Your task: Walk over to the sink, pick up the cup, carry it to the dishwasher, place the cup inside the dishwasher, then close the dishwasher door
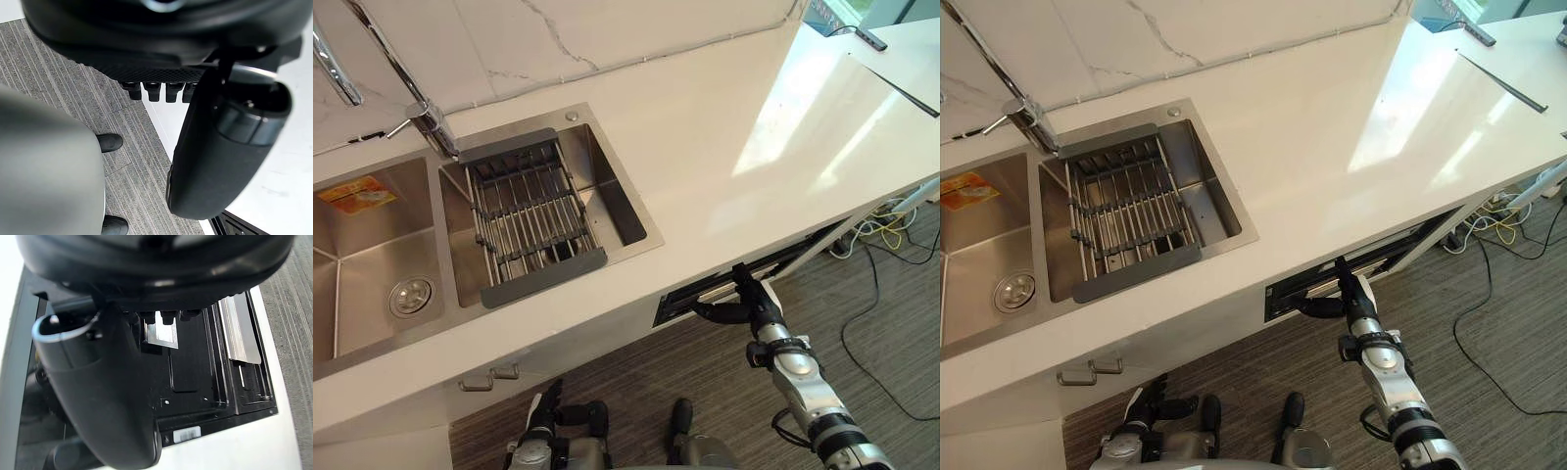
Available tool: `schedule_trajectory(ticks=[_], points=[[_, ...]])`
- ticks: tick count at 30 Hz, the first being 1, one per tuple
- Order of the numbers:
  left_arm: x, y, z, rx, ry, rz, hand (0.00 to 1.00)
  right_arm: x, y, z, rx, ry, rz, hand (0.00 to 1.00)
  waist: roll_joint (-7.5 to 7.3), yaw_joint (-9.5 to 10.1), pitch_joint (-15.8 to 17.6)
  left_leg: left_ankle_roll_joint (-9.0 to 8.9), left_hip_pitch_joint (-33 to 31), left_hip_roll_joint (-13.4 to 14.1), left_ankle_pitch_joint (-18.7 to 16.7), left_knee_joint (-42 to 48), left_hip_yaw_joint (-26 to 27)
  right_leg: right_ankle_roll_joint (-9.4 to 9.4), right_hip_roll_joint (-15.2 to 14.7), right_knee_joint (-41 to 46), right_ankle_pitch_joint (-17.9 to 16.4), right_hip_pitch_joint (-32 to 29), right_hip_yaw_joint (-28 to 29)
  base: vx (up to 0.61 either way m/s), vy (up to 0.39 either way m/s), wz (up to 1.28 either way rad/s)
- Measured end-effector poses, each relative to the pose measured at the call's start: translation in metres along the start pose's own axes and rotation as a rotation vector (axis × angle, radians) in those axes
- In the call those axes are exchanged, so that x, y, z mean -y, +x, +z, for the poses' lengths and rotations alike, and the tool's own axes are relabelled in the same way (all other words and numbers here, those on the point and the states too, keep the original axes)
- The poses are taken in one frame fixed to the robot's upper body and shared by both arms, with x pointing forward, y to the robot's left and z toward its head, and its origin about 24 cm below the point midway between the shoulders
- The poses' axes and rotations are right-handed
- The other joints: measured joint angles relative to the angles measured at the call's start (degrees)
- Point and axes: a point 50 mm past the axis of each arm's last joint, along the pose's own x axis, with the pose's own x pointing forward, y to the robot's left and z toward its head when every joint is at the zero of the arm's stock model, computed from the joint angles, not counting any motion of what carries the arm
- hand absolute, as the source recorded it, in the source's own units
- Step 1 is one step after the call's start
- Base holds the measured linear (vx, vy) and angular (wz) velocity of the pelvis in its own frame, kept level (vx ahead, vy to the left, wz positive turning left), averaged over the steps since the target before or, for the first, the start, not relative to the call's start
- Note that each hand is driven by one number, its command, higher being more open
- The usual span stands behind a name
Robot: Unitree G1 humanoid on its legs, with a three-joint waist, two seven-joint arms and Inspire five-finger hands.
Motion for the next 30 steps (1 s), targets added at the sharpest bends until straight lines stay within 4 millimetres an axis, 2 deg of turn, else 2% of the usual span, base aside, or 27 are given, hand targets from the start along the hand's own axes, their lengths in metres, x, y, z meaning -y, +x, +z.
schedule_trajectory(ticks=[6, 10, 14, 16, 21, 27, 30], points=[[-0.001, -0.001, -0.002, 0.003, -0.001, 0.002, 1.0, -0.014, -0.022, -0.017, -0.035, -0.006, 0.092, 1.0, -0.05, -0.6, 0.0, -0.14, 2.4, -0.2, -0.6, -0.1, 0.5, 0.36, -0.2, 0.1, -0.6, 2.1, 0.9, 0.06, 0.012, -0.04], [-0.002, -0.002, -0.004, -0.003, -0.002, 0.002, 1.0, -0.02, -0.034, -0.033, -0.083, 0.015, 0.081, 1.0, -0.07, -1.03, -0.1, -0.15, 3.0, 0.0, -1.2, 0.4, 1.4, 0.42, -0.2, 0.6, -0.9, 2.1, 2.0, -0.02, 0.013, -0.15], [-0.003, -0.003, -0.007, -0.011, -0.001, 0.005, 1.0, -0.02, -0.054, -0.054, -0.162, -0.008, 0.045, 1.0, -0.27, -1.34, -0.6, -0.23, 4.1, 0.2, -2.2, 1.1, 2.7, 0.43, -0.1, 1.1, -1.1, 2.7, 3.4, -0.03, 0.007, -0.17], [-0.004, -0.005, -0.012, -0.024, -0.003, 0.006, 1.0, -0.021, -0.067, -0.073, -0.24, -0.022, 0.01, 1.0, -0.37, -1.6, -2.1, -0.28, 4.1, 0.3, -2.4, 1.4, 3.0, 0.54, 0.0, 1.1, -1.2, 2.7, 3.6, -0.01, 0.002, -0.06], [-0.005, -0.008, -0.017, -0.035, -0.01, 0.012, 1.0, -0.025, -0.082, -0.106, -0.396, 0.036, -0.091, 1.0, -0.4, -1.53, -3.8, -0.31, 4.7, 0.7, -2.5, 1.3, 3.3, 0.38, 0.1, 1.1, -1.1, 3.2, 3.8, 0.0, -0.003, -0.02], [-0.01, -0.01, -0.023, -0.048, -0.043, 0.033, 1.0, -0.026, -0.1, -0.136, -0.557, 0.099, -0.172, 1.0, -0.44, -1.4, -4.7, -0.31, 5.9, 0.8, -2.5, 0.7, 4.0, 0.38, 0.1, 1.1, -1.1, 3.8, 4.5, -0.01, 0.003, -0.06], [-0.015, -0.011, -0.026, -0.056, -0.063, 0.053, 1.0, -0.025, -0.108, -0.145, -0.608, 0.135, -0.209, 1.0, -0.59, -1.33, -5.1, -0.31, 6.4, 0.8, -2.5, 0.5, 4.1, 0.39, 0.1, 1.1, -1.1, 4.2, 4.6, 0.0, 0.002, -0.01]])
